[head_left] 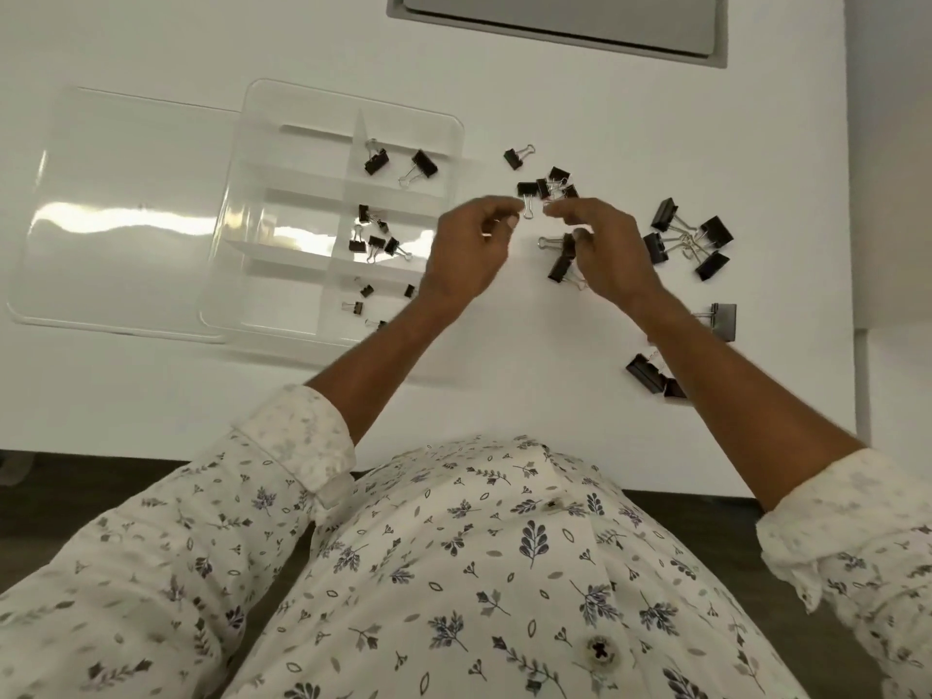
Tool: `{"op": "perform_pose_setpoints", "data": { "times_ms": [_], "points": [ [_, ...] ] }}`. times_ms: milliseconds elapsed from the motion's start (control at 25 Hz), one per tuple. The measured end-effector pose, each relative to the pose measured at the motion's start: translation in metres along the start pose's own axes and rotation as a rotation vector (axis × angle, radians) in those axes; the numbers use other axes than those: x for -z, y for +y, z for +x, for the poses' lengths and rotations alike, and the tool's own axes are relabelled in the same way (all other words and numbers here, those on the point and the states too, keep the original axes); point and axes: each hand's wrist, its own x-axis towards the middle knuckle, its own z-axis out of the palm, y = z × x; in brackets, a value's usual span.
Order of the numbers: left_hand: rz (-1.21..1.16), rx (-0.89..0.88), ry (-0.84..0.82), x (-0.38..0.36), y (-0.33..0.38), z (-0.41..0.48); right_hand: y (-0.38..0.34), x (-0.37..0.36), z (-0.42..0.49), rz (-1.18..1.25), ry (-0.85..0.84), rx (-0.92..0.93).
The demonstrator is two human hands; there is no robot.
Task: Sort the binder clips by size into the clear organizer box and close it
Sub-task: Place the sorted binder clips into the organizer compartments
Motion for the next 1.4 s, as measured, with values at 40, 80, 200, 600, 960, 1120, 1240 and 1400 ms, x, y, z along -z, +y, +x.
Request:
{"op": "perform_pose_setpoints", "data": {
  "times_ms": [40,80,200,600,960,1120,1240,1400],
  "points": [
    [0.055,-0.018,-0.058,-0.009,-0.002,-0.005,0.018,0.001,-0.002,-0.164,-0.076,0.109],
    [0.107,-0.035,-0.108,-0.019,-0.005,-0.009,0.033,0.002,-0.003,-0.287,-0.157,0.187],
    [0.267,-0.072,-0.199,-0.041,-0.014,-0.022,0.06,0.004,-0.004,-0.4,-0.25,0.237],
    [0.612,-0.397,-0.515,-0.071,-0.018,-0.002,0.059,0.009,-0.035,-0.309,0.024,0.006],
    [0.353,-0.224,-0.136,-0.017,-0.007,-0.012,0.0,-0.003,-0.025,0.302,0.141,-0.385],
    [0.198,-0.133,0.118,0.037,0.008,0.004,-0.056,-0.006,0.003,0.797,-0.027,-0.44],
    [0.189,-0.046,0.238,0.072,0.004,0.021,-0.096,-0.013,0.026,1.048,-0.111,-0.48],
    [0.074,0.108,0.323,0.095,-0.01,0.041,-0.127,-0.027,0.049,1.196,-0.166,-0.523]
  ]
}}
